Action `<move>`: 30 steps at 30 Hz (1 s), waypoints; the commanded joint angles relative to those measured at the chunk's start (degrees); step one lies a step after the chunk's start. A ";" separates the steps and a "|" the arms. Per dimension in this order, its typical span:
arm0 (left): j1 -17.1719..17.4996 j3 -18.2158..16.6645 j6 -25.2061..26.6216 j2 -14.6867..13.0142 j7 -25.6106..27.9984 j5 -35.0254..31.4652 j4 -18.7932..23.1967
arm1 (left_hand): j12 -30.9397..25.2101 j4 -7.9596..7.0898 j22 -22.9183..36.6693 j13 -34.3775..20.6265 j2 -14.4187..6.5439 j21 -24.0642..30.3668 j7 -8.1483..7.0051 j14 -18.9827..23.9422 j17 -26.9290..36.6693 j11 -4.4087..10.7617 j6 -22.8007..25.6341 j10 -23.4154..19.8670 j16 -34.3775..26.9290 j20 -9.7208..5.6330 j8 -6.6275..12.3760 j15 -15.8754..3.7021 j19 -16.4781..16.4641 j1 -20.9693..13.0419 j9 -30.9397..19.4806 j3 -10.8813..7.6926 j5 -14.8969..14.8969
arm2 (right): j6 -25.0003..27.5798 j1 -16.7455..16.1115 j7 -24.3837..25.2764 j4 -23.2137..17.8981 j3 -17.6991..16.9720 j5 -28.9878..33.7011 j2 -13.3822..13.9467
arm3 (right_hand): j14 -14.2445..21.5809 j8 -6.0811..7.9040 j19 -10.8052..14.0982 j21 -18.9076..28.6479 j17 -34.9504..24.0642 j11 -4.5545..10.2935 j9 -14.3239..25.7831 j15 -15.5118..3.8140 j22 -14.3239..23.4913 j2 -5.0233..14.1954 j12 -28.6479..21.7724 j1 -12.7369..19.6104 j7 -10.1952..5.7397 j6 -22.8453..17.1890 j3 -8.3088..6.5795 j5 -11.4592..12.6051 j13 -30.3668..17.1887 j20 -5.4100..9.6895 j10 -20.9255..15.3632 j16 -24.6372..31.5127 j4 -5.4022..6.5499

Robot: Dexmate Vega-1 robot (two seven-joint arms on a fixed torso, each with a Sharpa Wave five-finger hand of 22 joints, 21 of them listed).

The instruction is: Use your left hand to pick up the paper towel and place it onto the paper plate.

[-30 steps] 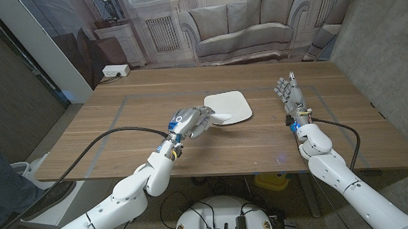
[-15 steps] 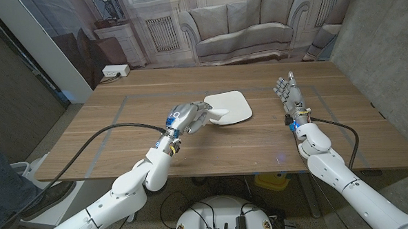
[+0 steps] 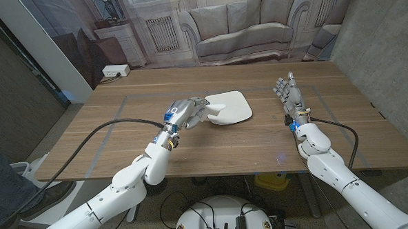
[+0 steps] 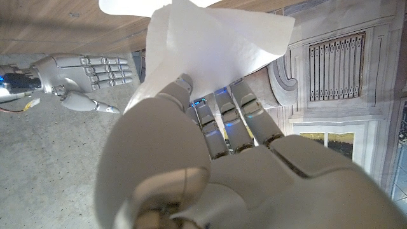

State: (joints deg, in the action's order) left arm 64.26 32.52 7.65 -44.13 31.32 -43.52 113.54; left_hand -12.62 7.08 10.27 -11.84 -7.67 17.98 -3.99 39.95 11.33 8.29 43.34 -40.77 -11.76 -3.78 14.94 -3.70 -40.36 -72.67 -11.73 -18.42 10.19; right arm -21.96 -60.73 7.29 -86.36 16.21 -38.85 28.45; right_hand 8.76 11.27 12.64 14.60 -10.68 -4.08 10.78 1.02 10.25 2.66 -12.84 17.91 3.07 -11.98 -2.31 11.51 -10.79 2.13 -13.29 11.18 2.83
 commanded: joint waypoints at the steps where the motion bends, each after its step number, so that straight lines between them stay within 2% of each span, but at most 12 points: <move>1: -1.99 0.14 -0.86 0.54 0.22 0.93 -1.90 | 0.25 -0.36 0.13 -0.27 -0.06 -0.15 -0.04 0.00 0.14 -0.28 0.49 -0.22 -0.07 -1.63 -0.13 -7.46 0.15 0.44 -0.09 -0.25 -0.14 | 0.02 -0.74 0.52 -0.96 -0.38 0.12 0.41 | 0.41 0.17 0.66 -0.14 -0.05 -0.20 0.27 0.16 0.31 0.38 -0.09 0.18 0.05 -0.60 0.07 0.03 -0.33 0.41 -0.42 -0.24 -0.31; 30: -8.92 1.99 -3.35 3.16 0.00 3.96 -9.09 | 0.66 -1.32 0.20 -0.30 -0.11 -0.44 -0.04 -0.16 0.23 -0.09 0.68 -0.13 0.13 -1.48 -0.57 -7.48 0.43 2.18 -0.10 -0.02 -0.16 | -0.97 -2.03 1.28 -1.19 -0.76 0.05 -0.16 | 0.44 0.17 0.83 -0.47 -0.05 -0.14 0.27 0.11 0.33 0.53 -0.08 0.23 0.09 -0.63 0.12 0.02 -0.33 0.40 -0.44 -0.26 -0.42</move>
State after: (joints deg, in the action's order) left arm 58.29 33.44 5.30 -42.15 32.00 -40.83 107.54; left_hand -12.07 6.06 10.26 -11.83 -7.82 17.54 -4.20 39.96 11.32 8.29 43.55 -40.77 -11.76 -3.89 14.50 -3.70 -40.26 -70.71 -11.73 -18.34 10.19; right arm -22.38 -62.24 8.35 -87.61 15.66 -38.75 28.54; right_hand 8.75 11.27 13.14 14.18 -10.68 -4.09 10.78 1.02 10.25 2.81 -12.84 18.06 3.18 -12.09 -2.07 11.51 -10.79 2.23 -13.28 11.18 2.60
